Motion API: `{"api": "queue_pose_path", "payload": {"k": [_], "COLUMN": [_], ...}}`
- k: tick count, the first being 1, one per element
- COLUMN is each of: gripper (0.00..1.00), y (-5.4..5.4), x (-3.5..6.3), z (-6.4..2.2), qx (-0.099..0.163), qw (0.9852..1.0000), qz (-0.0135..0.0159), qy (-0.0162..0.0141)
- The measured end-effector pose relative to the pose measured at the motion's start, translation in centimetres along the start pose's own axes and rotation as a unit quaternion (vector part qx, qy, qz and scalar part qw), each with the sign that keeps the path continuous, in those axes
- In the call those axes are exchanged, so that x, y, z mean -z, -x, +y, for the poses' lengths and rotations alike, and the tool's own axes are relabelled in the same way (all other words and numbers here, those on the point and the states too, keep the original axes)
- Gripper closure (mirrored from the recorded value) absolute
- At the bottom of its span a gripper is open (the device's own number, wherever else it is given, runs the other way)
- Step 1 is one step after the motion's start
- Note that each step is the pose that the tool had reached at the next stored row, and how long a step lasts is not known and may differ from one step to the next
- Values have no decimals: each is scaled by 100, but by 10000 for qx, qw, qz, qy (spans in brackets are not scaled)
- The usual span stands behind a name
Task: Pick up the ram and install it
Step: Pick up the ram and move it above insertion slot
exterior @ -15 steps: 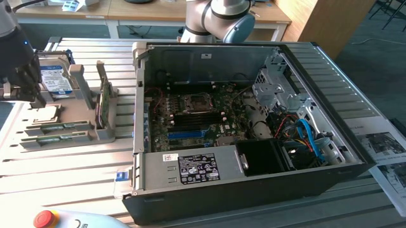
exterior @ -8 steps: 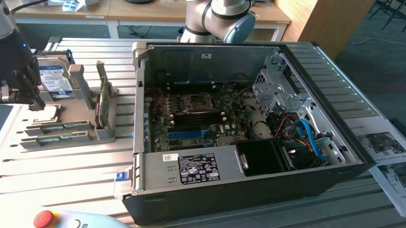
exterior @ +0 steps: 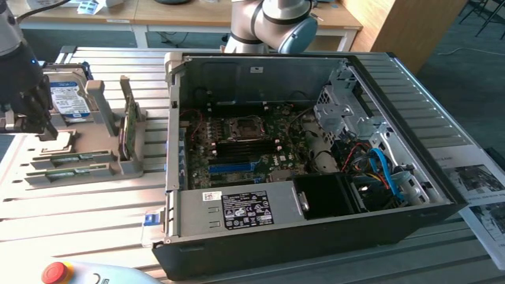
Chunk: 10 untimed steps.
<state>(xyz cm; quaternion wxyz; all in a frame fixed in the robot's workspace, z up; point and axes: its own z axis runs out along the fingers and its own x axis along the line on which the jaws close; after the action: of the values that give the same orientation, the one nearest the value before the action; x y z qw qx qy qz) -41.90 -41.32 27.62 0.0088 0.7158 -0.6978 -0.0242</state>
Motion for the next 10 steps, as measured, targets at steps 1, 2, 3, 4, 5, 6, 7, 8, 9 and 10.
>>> {"api": "queue_pose_path", "payload": {"k": [1, 2, 3, 4, 5, 6, 7, 8, 9, 10], "gripper": [89, 89, 89, 89, 89, 89, 89, 89, 89, 89], "y": [-1, -3, -5, -7, -8, -10, -11, -13, -14, -15], "x": [-12, -25, -38, -53, -68, -83, -98, -115, -131, -150], "z": [0, -1, -1, -1, -1, -1, -1, 0, 0, 0], "qx": [0, 0, 0, 0, 0, 0, 0, 0, 0, 0], "qw": [10000, 10000, 10000, 10000, 10000, 10000, 10000, 10000, 10000, 10000], "qz": [0, 0, 0, 0, 0, 0, 0, 0, 0, 0], "qy": [0, 0, 0, 0, 0, 0, 0, 0, 0, 0]}}
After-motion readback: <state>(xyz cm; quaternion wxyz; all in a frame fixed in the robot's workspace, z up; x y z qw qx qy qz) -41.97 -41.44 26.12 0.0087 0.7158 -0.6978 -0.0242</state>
